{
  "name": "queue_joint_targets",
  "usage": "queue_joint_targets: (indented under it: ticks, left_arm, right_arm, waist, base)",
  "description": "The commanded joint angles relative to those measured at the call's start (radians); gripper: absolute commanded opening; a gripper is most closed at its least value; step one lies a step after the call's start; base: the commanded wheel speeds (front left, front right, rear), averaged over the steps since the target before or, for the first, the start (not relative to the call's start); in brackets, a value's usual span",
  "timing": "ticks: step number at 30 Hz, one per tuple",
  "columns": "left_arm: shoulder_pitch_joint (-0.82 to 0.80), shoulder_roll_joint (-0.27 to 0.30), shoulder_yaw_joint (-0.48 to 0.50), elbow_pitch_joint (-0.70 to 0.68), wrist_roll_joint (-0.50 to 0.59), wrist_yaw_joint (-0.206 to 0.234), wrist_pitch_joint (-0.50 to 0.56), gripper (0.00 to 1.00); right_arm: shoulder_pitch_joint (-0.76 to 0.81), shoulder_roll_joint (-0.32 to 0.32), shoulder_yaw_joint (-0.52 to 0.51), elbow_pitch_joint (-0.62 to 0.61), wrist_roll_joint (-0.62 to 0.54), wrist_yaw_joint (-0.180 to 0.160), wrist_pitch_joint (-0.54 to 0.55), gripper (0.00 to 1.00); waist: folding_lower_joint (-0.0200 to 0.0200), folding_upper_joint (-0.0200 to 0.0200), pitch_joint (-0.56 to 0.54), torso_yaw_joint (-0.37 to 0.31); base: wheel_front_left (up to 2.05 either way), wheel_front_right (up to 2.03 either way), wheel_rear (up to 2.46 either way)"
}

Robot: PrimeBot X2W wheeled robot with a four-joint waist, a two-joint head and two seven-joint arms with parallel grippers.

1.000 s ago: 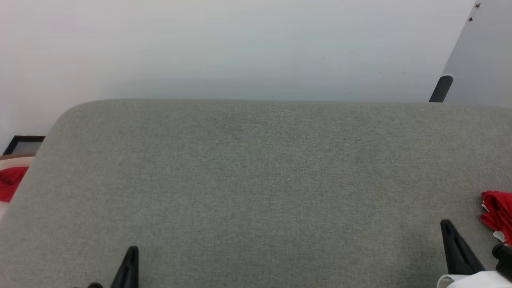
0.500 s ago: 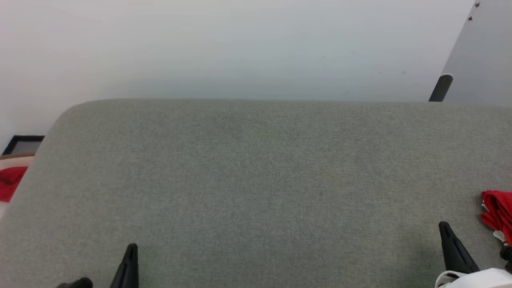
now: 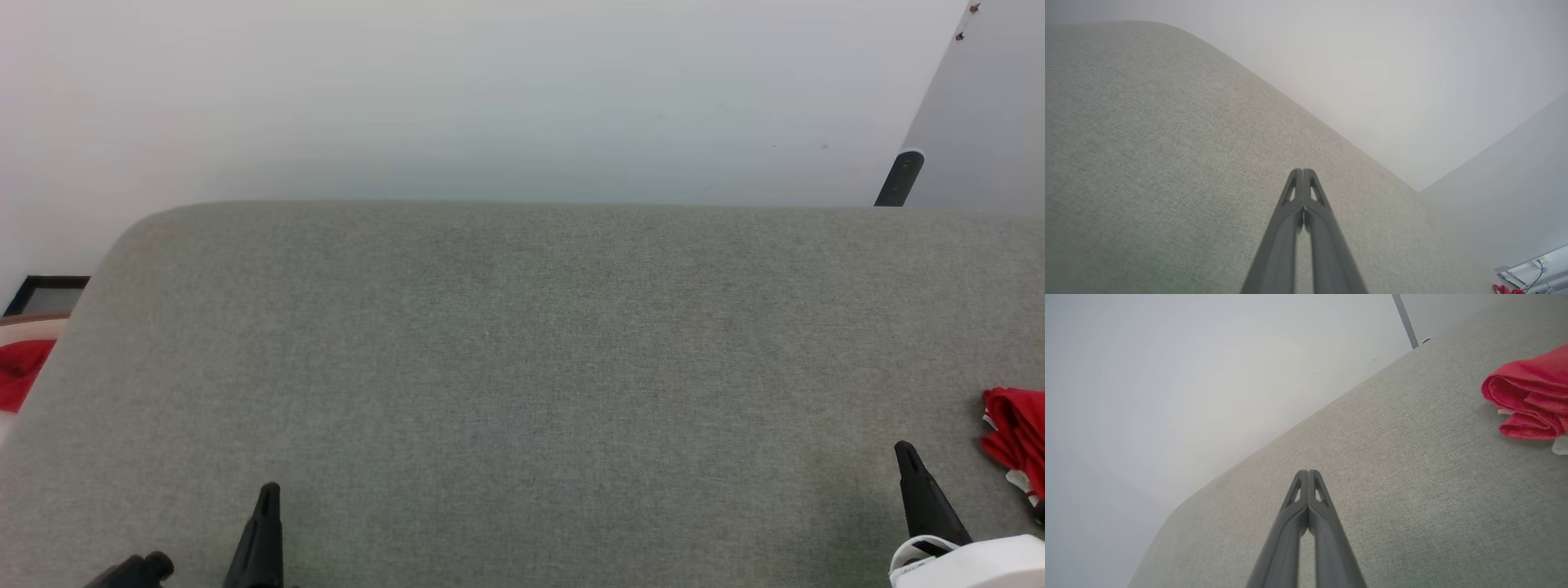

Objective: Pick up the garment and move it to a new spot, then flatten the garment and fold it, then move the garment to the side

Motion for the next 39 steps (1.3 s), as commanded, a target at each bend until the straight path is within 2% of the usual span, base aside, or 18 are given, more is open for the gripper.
queue_joint_targets:
  ticks: [1, 18, 39]
  left_arm:
    - [-0.028, 0.002, 0.006, -0.007, -0.035, -0.001, 0.007, 0.00]
    - [-0.072, -0.012, 0.014, 0.017, -0.250, -0.002, 0.065, 0.00]
    - [-0.121, -0.028, 0.024, 0.042, -0.467, -0.002, 0.126, 0.00]
  right_arm:
    - [-0.026, -0.001, -0.006, -0.006, 0.038, 0.000, 0.004, 0.00]
    - [-0.055, 0.015, -0.015, 0.022, 0.241, 0.000, 0.033, 0.00]
    - [-0.087, 0.033, -0.025, 0.052, 0.451, 0.000, 0.064, 0.00]
  waist:
    - [0.0000, 0.0000, 0.000, 0.000]
    - [0.0000, 0.0000, 0.003, -0.002]
    - [0.0000, 0.0000, 0.006, -0.003]
  base:
    - [0.00, 0.00, 0.00]
    - [0.00, 0.00, 0.00]
    - [0.00, 0.00, 0.00]
